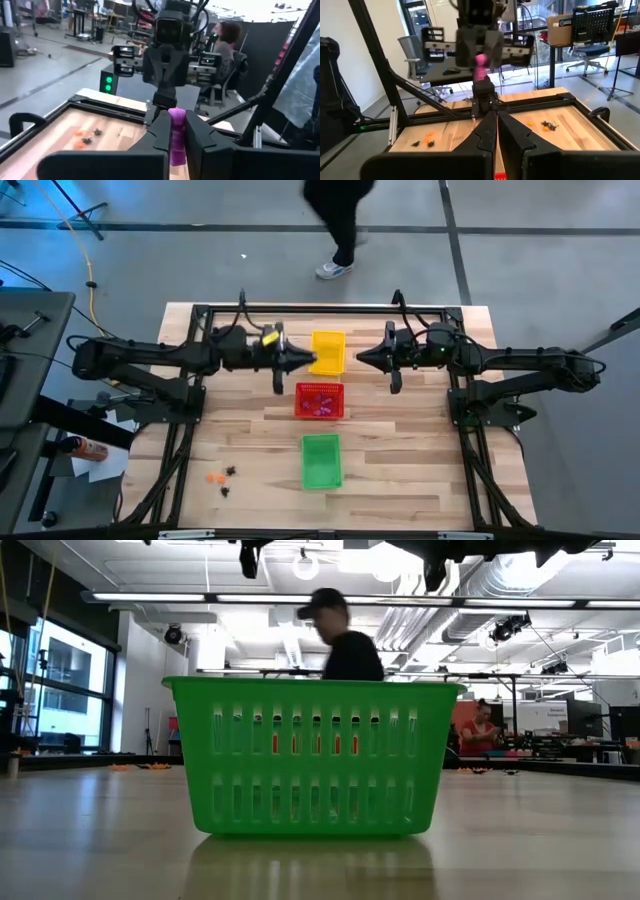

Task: Sort Halloween decoration
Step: Put the skeleton into the red bin

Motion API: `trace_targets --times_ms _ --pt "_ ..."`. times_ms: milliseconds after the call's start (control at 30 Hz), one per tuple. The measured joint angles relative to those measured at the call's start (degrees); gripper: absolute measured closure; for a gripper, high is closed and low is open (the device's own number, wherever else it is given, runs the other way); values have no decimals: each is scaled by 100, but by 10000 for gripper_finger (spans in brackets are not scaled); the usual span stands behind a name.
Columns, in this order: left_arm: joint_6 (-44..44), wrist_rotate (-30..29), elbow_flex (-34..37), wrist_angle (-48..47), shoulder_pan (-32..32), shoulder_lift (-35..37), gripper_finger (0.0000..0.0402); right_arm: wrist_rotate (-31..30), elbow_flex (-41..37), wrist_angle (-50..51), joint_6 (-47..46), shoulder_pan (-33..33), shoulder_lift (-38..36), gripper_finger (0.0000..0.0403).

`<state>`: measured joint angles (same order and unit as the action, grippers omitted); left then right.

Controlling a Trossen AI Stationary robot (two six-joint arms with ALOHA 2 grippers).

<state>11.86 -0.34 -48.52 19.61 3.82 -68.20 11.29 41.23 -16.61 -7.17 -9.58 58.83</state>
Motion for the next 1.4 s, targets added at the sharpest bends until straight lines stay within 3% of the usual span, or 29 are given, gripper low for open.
trace_targets --times_ms 133,467,600,767,900,1200,1400 --pt "0 -296 49 144 -136 2 394 11 0 -9 81 0 0 391" --pt "-35 -351 31 98 -79 2 394 9 0 -32 121 -2 0 391" --pt "-563 -529 -494 -736 -97 -190 394 7 0 -32 123 -33 0 391" --pt "-1290 -236 -1391 -2513 -79 -872 394 -11 0 -43 123 -102 0 391" --pt "-1656 -170 -1519 -3320 -92 -1582 394 -75 0 -53 123 -145 -2 391" --pt "-1646 137 -1403 -3213 -138 -3122 394 -148 0 -40 123 -168 -2 391" --pt "-1509 164 -1407 -3202 -123 -3676 394 -162 0 -41 123 -168 -2 391"
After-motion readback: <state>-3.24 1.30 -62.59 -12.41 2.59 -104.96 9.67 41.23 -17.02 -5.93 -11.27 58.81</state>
